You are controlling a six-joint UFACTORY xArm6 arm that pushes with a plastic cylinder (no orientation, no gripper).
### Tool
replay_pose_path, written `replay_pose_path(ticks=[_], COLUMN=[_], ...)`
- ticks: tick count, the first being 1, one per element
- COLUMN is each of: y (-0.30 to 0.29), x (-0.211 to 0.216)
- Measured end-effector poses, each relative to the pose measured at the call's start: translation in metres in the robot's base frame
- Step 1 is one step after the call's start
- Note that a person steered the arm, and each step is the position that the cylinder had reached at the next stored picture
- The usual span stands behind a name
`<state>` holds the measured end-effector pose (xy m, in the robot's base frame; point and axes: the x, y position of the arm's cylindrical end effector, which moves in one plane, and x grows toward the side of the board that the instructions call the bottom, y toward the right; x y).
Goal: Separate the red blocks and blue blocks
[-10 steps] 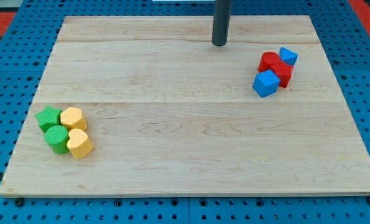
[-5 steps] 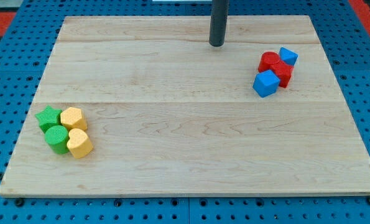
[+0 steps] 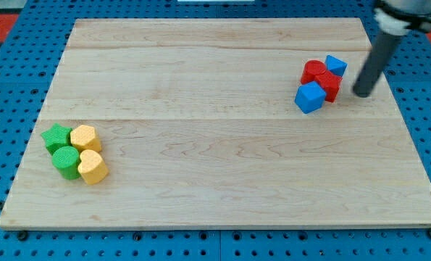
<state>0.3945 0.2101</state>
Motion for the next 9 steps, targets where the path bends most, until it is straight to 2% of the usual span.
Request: replay_pose_path(ticks=[2, 3, 4, 5, 7, 8, 9], y=[-0.166, -0.11, -0.096, -0.039, -0.006, -0.016, -0.065], x=[-0.039, -0.043, -0.032, -0.031, -0.034, -0.039, -0.073])
